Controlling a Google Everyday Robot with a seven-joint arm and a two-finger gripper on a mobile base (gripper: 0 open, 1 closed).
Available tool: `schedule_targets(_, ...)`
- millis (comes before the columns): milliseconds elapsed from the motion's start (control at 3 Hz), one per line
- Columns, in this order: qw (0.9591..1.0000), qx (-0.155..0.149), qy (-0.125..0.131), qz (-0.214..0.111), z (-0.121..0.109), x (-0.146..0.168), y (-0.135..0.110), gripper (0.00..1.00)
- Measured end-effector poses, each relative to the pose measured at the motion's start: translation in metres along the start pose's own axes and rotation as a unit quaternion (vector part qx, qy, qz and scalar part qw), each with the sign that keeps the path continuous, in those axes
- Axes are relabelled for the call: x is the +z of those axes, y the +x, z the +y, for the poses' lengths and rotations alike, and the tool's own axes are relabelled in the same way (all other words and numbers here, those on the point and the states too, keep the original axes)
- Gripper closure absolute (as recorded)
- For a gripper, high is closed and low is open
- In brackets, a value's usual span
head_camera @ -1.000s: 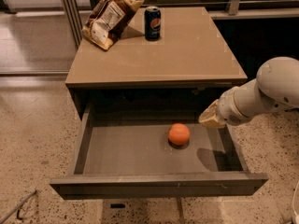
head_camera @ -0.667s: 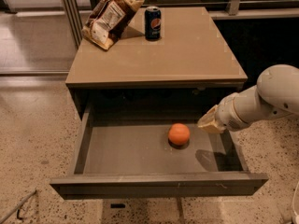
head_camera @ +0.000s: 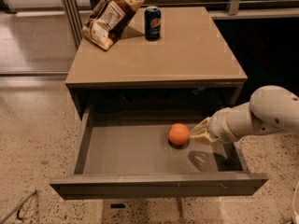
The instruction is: Pick orange from top drawer and place on counter
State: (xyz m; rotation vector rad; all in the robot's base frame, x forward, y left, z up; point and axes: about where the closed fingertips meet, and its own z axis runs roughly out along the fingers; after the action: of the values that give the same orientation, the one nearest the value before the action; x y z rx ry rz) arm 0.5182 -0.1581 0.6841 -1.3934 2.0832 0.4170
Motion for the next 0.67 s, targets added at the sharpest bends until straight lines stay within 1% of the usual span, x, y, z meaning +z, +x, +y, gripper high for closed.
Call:
schedule_targets(333, 0.9997, 0.005, -0.012, -0.019, 0.004, 0.022, 0.006, 0.45)
schedule_targets(667, 0.9994, 0.002, -0.014, -0.033, 0.001, 0.039, 0.011, 0.41)
